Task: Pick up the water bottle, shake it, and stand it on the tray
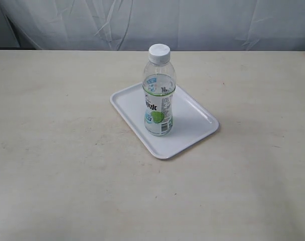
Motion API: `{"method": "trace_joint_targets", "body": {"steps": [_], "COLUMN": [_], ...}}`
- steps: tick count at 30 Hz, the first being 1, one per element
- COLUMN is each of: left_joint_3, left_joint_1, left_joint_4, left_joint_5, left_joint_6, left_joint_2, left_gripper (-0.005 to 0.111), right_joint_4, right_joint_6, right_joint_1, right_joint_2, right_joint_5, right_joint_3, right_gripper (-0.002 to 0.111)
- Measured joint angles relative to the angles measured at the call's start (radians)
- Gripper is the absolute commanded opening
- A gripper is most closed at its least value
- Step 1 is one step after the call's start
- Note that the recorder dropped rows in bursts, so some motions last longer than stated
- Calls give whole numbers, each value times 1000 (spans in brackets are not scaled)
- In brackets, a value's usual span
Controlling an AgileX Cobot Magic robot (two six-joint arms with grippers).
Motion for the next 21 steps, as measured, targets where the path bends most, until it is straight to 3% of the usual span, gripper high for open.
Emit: {"method": "trace_joint_targets", "body": {"steps": [8, 12, 21], "left_joint_3": [0, 0, 0], "left_joint_1": [0, 0, 0], "left_joint_4": [0, 0, 0], "left_joint_5": [0, 0, 0], "left_joint_6": [0, 0, 0], "left_joint_2": [0, 0, 0], "left_gripper": [0, 0, 0], "right_joint_4": [40, 146, 160], "right_joint_6": [-21, -203, -238], "right_joint_1": [0, 0, -121], "right_joint_2": [0, 0, 0], "right_joint_5": [-101, -84, -68], "right_joint_3": [230, 244, 262], "right_gripper": [1, 1, 1]}}
